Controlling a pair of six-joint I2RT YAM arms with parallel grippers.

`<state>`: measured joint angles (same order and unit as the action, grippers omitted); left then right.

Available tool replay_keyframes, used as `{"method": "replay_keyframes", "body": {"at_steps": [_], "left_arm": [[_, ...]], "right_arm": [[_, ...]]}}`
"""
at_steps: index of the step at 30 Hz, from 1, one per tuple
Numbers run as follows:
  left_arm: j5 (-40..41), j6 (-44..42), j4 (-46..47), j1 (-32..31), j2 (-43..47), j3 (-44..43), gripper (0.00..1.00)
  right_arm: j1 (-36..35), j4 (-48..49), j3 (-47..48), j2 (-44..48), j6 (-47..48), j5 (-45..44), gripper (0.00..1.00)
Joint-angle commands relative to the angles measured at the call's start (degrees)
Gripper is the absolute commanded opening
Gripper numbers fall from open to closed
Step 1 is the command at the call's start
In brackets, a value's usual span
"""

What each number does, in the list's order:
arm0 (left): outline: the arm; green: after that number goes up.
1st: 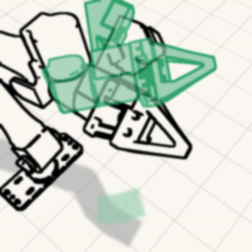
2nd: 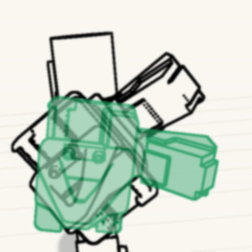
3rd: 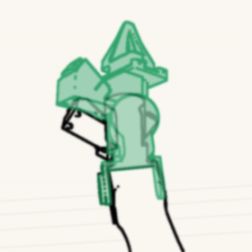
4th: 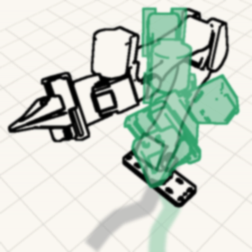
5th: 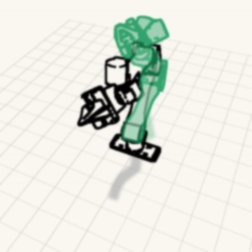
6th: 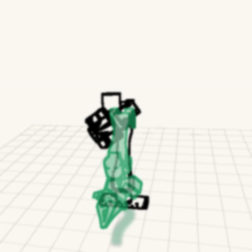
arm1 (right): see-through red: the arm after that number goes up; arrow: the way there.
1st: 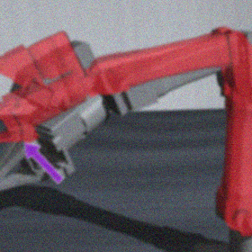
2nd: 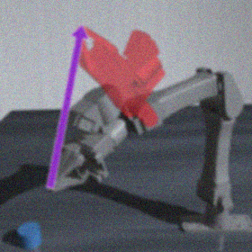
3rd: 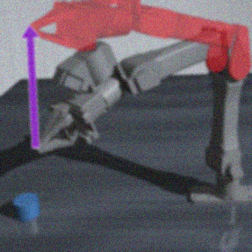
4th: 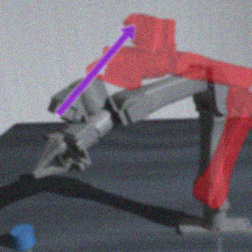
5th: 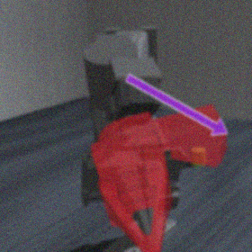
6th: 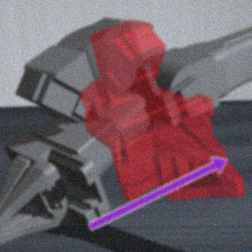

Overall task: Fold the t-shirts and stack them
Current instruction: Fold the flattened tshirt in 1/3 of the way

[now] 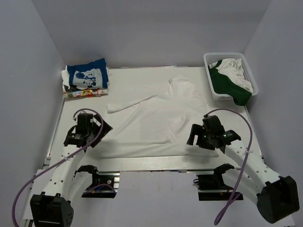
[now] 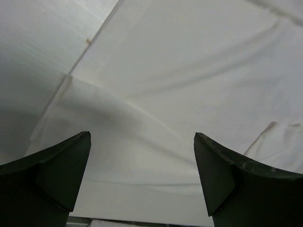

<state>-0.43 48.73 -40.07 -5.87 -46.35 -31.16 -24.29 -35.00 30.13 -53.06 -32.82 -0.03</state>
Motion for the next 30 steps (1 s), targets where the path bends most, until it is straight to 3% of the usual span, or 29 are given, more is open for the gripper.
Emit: {"method": "replay_keyframes", "body": {"at_steps": [1,6,11,16,22,25,30], "left_arm": [[7.5,-1.1,-0.9,-0.1,-2.0,-8.2,1.0],[5.1,-1.8,8.1,-0.1,-15.7,-13.7,1.0],[4.5,-1.3,15.3,0.5,-27.4,-18.0,1.0],[6.8,-0.5,15.3,0.5,-38.8,-25.9,0.98],[6.8,1.5,17.3,1.0,-51.7,-31.8,0.93],[8.1,1.5,14.9,1.0,-55.9,-36.5,0.87],[6.8,2.1,17.0,1.0,-58.9,-37.1,0.63]], "right_arm": [[-0.1,1.9,5.8,2.6,1.3,-3.9,0.9],[-0.1,8.5,13.5,1.0,3.0,-7.3,0.9],[0.1,19.8,15.2,-3.2,0.7,-10.9,0.9],[0.3,19.6,19.9,-10.6,-1.4,-17.0,0.9],[0.8,18.2,23.8,-17.4,-1.1,-16.8,0.9],[1.1,18.4,23.7,-18.2,-0.9,-17.1,0.9],[1.4,19.1,23.6,-18.7,-0.7,-17.5,0.9]]}}
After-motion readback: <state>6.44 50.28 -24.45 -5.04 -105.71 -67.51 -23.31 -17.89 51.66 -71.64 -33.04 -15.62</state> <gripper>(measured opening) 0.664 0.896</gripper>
